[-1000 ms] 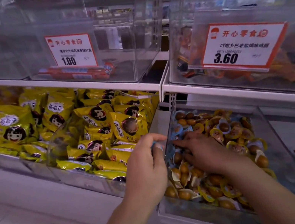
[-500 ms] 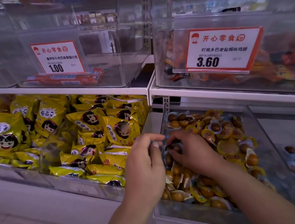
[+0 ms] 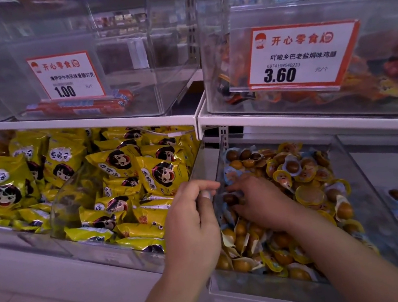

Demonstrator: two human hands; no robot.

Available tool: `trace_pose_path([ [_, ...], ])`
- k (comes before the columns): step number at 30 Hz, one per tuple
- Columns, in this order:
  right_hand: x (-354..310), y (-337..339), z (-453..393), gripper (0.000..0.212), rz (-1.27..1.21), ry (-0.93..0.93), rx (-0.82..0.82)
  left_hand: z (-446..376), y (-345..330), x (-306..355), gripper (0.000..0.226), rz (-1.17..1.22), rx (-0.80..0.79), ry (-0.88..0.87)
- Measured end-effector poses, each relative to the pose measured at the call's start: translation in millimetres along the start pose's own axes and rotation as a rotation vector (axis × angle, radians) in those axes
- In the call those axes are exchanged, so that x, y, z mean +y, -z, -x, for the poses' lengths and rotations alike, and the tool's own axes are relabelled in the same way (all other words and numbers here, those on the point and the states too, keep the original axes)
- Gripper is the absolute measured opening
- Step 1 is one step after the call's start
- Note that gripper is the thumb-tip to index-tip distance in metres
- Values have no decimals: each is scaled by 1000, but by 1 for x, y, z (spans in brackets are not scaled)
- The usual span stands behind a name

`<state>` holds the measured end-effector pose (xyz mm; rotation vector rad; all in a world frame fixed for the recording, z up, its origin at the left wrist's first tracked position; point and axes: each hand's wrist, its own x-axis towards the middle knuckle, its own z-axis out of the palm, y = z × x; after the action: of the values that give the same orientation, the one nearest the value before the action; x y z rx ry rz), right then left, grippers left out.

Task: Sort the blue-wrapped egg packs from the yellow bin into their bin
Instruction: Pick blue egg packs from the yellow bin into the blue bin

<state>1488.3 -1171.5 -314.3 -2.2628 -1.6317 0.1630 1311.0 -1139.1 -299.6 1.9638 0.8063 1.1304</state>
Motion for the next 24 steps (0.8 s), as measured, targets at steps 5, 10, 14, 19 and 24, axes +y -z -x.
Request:
trace_pose_path([
  [5, 2, 6, 11, 25, -198, 8, 92, 0, -4, 7, 26, 22, 27, -39],
  [10, 2, 46, 44, 14, -745, -230, 466, 1, -25, 25, 25, 60, 122, -97],
  [14, -4, 70, 82, 15, -1484, -512, 323, 11, -66, 47, 29, 166, 124, -73],
  [19, -5, 83, 121, 31, -1751, -546, 81, 32, -109, 73, 34, 189, -54, -141],
  [24, 28, 94, 144, 30, -1660, -527, 297, 35, -127, 74, 63, 30, -470, -283],
])
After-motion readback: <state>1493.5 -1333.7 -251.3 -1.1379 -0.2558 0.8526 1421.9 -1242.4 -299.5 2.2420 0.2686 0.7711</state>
